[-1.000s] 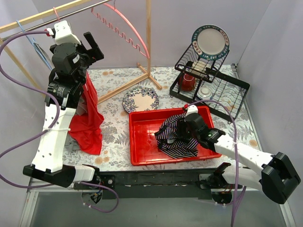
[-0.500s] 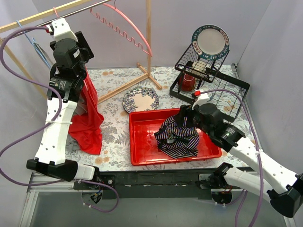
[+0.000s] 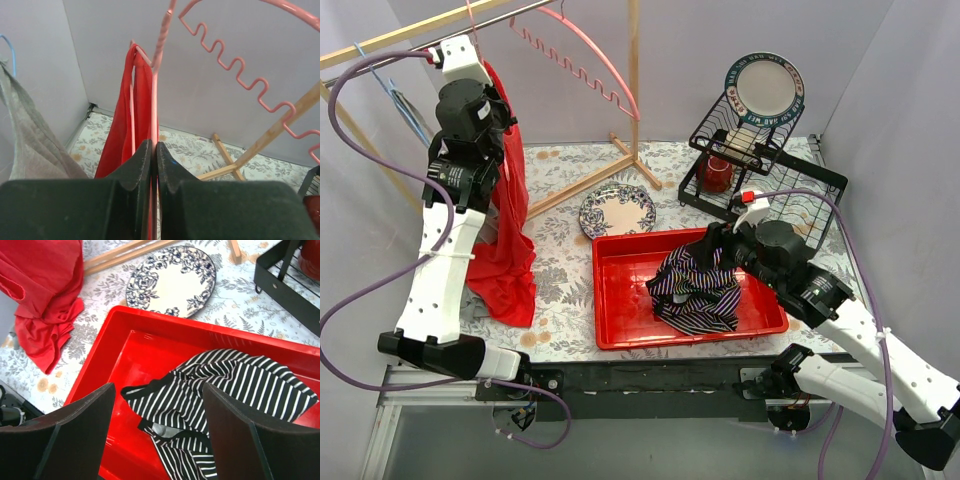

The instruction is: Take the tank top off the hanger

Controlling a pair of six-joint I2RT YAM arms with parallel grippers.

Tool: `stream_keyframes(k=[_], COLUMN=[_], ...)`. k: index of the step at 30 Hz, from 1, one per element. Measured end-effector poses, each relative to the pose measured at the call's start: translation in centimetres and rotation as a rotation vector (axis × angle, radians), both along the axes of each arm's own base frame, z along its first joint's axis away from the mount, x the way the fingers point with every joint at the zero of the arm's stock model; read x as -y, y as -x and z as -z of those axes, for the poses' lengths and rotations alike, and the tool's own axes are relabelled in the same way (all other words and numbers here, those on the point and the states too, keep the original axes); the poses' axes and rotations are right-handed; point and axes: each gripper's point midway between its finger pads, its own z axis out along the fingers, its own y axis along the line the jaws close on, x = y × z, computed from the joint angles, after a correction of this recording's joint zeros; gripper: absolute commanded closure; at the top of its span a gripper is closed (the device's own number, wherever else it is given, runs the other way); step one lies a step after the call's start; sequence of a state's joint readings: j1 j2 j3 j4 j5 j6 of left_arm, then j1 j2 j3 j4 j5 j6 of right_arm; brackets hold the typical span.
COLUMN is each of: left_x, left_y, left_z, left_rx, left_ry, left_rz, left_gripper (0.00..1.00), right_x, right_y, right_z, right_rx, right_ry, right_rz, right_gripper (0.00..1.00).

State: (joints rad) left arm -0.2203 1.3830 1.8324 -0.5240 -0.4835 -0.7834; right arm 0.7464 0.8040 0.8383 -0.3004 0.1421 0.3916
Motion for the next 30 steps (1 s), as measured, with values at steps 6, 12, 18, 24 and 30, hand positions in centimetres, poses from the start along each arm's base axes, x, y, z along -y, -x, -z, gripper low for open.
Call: stream_keyframes(k=[6,12,18,24,30], left_x=[0.9,1.8,2.8,2.6,2.5], left_y=[-0.2,-0.3,0.9,3.1,3.2], left_z=[-1.5,-1.6,-2.1,-3.5,-4.0], left_rx=[0.029,0.030,0.059,0.116,0.133], left_ry=[-0.007,-0.013,-0.033,-0.051,-0.072], left_rz=[0.054,0.111,0.189,0.210,0.213], left_gripper=[1.00,1.00,1.00,1.00,1.00], right_x=[-0.7,-2.1,-4.1,-5.0,-5.9], right_y=[0.3,0.6,0.3,0.2,-0.2], right_z=[-2.5,-7.7,-10.4,-10.6,-10.1], right_rx=[0.035,0.119,0.159,0.162,0.149], right_ry=[-0.044,-0.128,-0.171,-0.181,-0.177], right_rz=[-0.041,-0.113,-0.187,-0.223,-0.250], right_gripper=[0.22,0.22,0.22,0.22,0.22])
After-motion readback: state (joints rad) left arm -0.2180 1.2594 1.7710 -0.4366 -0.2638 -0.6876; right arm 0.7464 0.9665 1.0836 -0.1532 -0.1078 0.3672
